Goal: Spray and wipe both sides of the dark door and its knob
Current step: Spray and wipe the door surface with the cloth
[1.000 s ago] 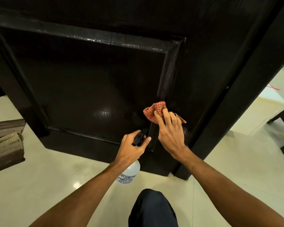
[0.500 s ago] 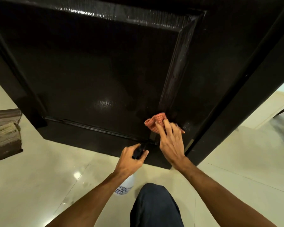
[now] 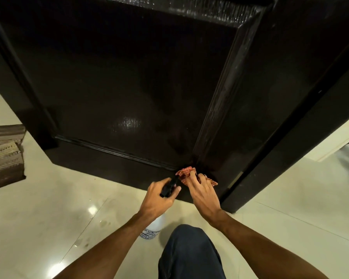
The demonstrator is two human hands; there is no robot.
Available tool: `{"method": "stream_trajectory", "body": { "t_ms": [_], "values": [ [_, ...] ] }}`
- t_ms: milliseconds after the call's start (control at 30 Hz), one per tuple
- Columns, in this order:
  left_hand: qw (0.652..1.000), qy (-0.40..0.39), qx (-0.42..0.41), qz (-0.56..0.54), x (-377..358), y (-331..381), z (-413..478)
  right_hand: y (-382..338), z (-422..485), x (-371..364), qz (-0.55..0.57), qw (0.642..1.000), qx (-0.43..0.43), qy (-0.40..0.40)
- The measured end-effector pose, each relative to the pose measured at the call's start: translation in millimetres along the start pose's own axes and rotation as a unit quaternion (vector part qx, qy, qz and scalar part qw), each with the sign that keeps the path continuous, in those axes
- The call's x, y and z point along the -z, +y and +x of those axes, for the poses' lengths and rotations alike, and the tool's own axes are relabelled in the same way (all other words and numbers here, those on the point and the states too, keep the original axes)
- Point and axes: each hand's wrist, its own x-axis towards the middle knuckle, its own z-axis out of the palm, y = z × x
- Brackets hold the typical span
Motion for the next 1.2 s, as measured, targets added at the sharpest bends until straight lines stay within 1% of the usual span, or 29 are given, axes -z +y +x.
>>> {"method": "stream_trajectory", "body": {
  "t_ms": [67, 167, 200, 300, 400, 467, 533, 600, 700, 767, 833, 900, 967, 1033, 1133, 1200],
  "values": [
    [1.000, -0.001, -0.001, -0.004, -1, 3, 2, 6, 0, 2, 0.010, 1.000, 0.004, -0.002],
    [1.000, -0.008, 0.003, -0.009, -5, 8, 1, 20, -9, 2, -0.008, 0.999, 0.040, -0.016],
    [1.000, -0.010, 0.003, -0.013, -6, 11, 0, 25, -12, 3, -0.012, 0.999, 0.042, -0.018],
    [1.000, -0.014, 0.005, -0.028, -7, 16, 1, 29, -10, 8, -0.007, 1.000, 0.012, -0.004],
    [0.999, 0.004, 0.024, -0.046, -7, 19, -4, 19, -10, -1, -0.030, 0.999, 0.025, -0.020],
    [0.998, 0.022, 0.045, -0.041, -3, 19, -10, 12, -9, -5, -0.019, 0.999, 0.027, -0.040],
    [0.997, 0.043, 0.051, -0.033, 5, 14, -13, 5, -2, -4, 0.001, 0.999, 0.031, -0.042],
    [0.995, 0.074, 0.058, -0.036, 19, 3, -13, -7, 14, 8, 0.011, 0.998, 0.059, -0.017],
    [0.986, 0.128, 0.104, -0.026, 37, -21, -10, -33, 49, 23, 0.017, 0.995, 0.096, 0.000],
    [0.978, 0.158, 0.138, -0.020, 46, -37, -7, -47, 64, 28, 0.023, 0.995, 0.094, -0.006],
    [0.972, 0.181, 0.149, -0.016, 55, -48, -4, -49, 63, 24, 0.019, 0.996, 0.086, -0.029],
    [0.970, 0.191, 0.147, -0.019, 69, -58, -4, -46, 59, 16, 0.012, 0.995, 0.080, -0.060],
    [0.970, 0.197, 0.139, -0.014, 74, -60, -3, -40, 50, 13, 0.015, 0.996, 0.051, -0.071],
    [0.967, 0.215, 0.139, -0.008, 88, -69, -1, -57, 66, 11, 0.013, 0.996, 0.063, -0.057],
    [0.961, 0.242, 0.134, -0.001, 106, -81, 4, -105, 114, 22, 0.009, 0.994, 0.108, -0.005],
    [0.957, 0.258, 0.129, 0.001, 121, -85, 6, -129, 138, 31, 0.011, 0.993, 0.114, 0.011]
  ]
}}
